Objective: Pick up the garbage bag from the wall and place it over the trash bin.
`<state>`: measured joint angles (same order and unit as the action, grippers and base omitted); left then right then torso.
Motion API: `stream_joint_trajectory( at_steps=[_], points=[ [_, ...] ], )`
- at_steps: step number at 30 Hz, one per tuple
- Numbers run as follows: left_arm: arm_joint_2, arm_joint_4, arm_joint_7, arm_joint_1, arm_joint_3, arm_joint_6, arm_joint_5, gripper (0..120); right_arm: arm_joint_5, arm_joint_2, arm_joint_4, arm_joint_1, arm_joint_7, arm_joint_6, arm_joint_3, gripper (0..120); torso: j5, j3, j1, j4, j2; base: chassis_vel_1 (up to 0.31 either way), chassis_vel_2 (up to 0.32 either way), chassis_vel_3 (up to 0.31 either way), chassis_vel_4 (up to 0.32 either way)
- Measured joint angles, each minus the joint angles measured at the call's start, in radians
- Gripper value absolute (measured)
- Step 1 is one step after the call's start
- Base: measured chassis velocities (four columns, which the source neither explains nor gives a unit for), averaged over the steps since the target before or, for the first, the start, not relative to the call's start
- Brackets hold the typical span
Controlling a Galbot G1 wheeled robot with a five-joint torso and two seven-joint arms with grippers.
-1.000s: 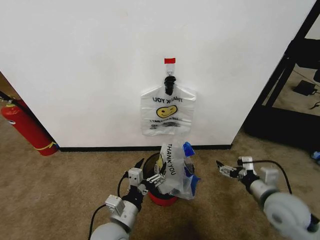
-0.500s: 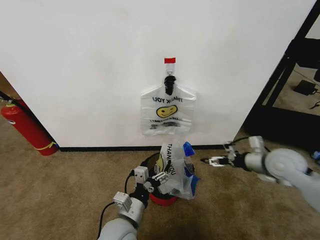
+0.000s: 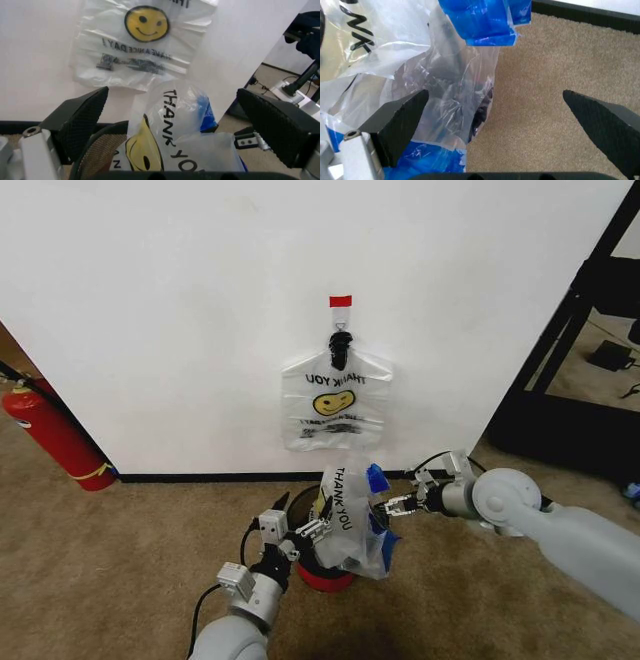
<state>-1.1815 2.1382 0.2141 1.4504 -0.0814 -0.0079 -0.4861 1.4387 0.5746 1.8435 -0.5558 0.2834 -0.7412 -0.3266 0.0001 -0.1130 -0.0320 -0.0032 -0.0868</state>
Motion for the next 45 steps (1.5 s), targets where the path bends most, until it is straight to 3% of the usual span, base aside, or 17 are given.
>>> stream_joint_trajectory(
  at_steps=[26, 31, 34, 38, 45],
  points=[
    [0.009, 0.029, 0.002, 0.023, -0.016, -0.003, -0.009, 100, -0.002, 0.130, -0.020, -0.011, 0.217, 0.005, -0.066, 99, -0.0002, 0.000, 0.000, 0.0000, 0.000, 0.000, 0.000, 0.000, 0.000],
    [0.008, 0.029, 0.002, 0.023, -0.016, -0.003, -0.009, 100, 0.022, 0.154, -0.022, -0.024, 0.257, 0.005, -0.058, 90, -0.0001, 0.000, 0.000, 0.0001, 0.000, 0.000, 0.000, 0.000, 0.000],
    [0.009, 0.028, 0.003, 0.022, -0.019, -0.003, -0.010, 100, 0.044, 0.179, -0.022, -0.071, 0.307, 0.006, -0.012, 72, -0.0002, 0.000, 0.000, 0.0001, 0.000, 0.000, 0.000, 0.000, 0.000],
    [0.012, 0.030, 0.003, 0.022, -0.020, -0.003, -0.011, 100, 0.052, 0.183, -0.019, -0.110, 0.323, 0.006, 0.025, 63, 0.0000, 0.000, 0.000, -0.0001, 0.000, 0.000, 0.000, 0.000, 0.000],
    [0.012, 0.033, 0.005, 0.023, -0.013, 0.001, -0.008, 100, 0.058, 0.195, -0.001, -0.196, 0.325, 0.006, 0.102, 34, 0.0000, 0.000, 0.000, 0.0001, 0.000, 0.000, 0.000, 0.000, 0.000]
  ],
)
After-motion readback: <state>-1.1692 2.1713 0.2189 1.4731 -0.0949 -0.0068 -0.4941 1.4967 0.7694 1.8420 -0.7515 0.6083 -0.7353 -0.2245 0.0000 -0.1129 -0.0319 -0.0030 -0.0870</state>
